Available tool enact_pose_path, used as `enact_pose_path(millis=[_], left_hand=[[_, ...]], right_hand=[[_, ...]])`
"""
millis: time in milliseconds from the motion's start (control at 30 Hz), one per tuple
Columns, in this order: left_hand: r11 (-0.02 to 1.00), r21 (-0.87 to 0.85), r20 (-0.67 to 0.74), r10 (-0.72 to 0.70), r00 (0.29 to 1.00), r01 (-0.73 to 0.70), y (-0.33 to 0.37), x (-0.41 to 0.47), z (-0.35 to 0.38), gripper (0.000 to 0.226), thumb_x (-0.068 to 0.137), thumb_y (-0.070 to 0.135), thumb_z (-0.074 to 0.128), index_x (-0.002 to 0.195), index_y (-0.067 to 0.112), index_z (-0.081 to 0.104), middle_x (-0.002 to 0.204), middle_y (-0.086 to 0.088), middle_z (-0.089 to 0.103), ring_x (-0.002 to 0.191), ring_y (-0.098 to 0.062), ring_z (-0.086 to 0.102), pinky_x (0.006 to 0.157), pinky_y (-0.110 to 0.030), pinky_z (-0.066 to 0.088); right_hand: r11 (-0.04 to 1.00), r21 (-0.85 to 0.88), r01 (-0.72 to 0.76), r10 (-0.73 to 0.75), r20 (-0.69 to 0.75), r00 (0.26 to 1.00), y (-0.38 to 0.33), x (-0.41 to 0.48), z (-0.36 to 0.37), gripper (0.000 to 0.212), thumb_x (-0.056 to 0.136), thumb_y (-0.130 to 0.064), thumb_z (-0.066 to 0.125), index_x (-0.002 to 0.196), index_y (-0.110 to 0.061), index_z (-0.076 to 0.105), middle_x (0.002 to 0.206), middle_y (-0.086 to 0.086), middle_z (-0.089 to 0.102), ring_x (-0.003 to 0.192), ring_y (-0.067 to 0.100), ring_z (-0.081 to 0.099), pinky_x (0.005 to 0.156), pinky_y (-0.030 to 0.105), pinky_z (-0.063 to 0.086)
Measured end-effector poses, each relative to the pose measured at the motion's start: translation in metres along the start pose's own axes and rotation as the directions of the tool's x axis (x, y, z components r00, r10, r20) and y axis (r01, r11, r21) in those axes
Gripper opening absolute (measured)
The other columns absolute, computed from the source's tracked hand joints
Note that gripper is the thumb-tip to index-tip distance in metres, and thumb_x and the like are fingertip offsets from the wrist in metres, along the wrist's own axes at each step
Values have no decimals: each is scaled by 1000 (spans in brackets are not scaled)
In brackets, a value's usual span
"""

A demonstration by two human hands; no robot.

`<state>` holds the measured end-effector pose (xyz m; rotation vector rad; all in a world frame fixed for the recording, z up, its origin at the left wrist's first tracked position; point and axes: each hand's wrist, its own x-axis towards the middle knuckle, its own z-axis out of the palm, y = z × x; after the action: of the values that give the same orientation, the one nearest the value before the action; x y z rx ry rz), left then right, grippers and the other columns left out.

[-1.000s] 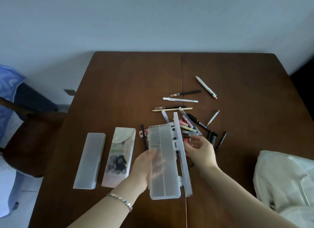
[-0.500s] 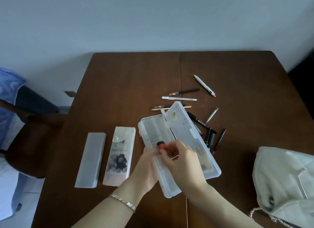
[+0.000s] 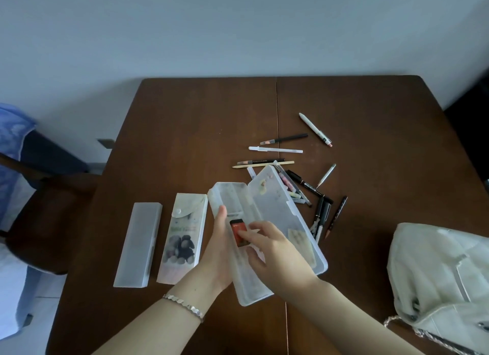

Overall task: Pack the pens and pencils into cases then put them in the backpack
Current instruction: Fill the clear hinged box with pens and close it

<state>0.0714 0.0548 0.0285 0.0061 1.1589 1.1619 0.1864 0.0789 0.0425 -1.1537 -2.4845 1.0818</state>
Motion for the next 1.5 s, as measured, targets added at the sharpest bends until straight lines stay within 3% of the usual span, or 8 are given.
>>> enact_pose_path(millis=[167, 267, 433, 633, 900, 1133, 1333, 1500], left_hand=[[968, 239, -91, -52, 995, 72, -2, -4, -6, 60, 85, 68, 34, 117, 23, 56, 98, -11, 67, 97, -24, 65, 77, -35, 54], [977, 194, -94, -66, 993, 84, -5, 0, -15, 79, 66, 78, 49, 123, 23, 52, 108, -13, 65, 106, -27, 62, 88, -42, 51], [936, 298, -289, -98, 952, 187, 1, 7, -23, 42, 86, 62, 43, 107, 28, 57, 100, -8, 65, 95, -24, 61, 87, -42, 49], [952, 245, -391, -77, 917, 184, 4, 16, -37, 39, 83, 61, 49, 104, 29, 53, 104, -10, 63, 100, -27, 60, 98, -51, 45], [943, 268, -392, -83, 916, 200, 10, 31, -30, 44, 84, 62, 46, 112, 29, 54, 110, -9, 64, 105, -27, 60, 101, -51, 43], [937, 300, -336, -75, 939, 182, 12, 33, -24, 34, 90, 57, 39, 105, 32, 56, 102, -7, 66, 100, -25, 61, 97, -49, 46], [923, 339, -294, -82, 952, 184, 5, 24, -20, 33, 90, 58, 38, 110, 35, 53, 107, -5, 65, 102, -23, 61, 98, -48, 46], [909, 388, -265, -48, 963, 152, 4, 14, -18, 34, 89, 59, 39, 109, 35, 53, 107, -4, 65, 101, -21, 61, 94, -44, 48]], right_hand=[[982, -185, 28, -41, -68, 997, 9, 2, 8, 22, 72, -17, 78, 92, -22, 72, 96, 4, 67, 77, 19, 69, 52, 27, 59], [973, -231, 29, -37, -27, 999, -1, 11, -1, 17, 85, -15, 64, 100, -18, 71, 110, 5, 64, 94, 24, 65, 67, 36, 59], [981, 4, -194, 186, -298, 936, 24, 69, -47, 25, 87, -1, 51, 101, -10, 70, 103, 8, 65, 96, 24, 60, 76, 36, 51], [827, -454, -332, 418, 100, 903, 113, 108, -32, 27, 92, -8, 50, 117, -8, 57, 114, 10, 56, 105, 27, 54, 79, 35, 48], [797, -534, -283, 365, 53, 929, 123, 109, -3, 30, 96, -7, 39, 125, -8, 38, 130, 10, 50, 120, 26, 48, 91, 34, 47], [719, -396, -571, 635, 40, 771, 126, 77, -7, 35, 97, -16, 36, 129, -2, 41, 111, 15, 52, 79, 27, 53, 68, 30, 45], [639, -307, -706, 750, 44, 660, 108, 60, 5, 33, 97, -33, 38, 102, -7, 57, 98, 11, 66, 91, 29, 63, 66, 30, 44], [740, 233, -631, 665, -112, 739, 82, 63, -26, 28, 94, -28, 46, 71, -12, 50, 59, 2, 50, 49, 18, 47, 47, 25, 35]])
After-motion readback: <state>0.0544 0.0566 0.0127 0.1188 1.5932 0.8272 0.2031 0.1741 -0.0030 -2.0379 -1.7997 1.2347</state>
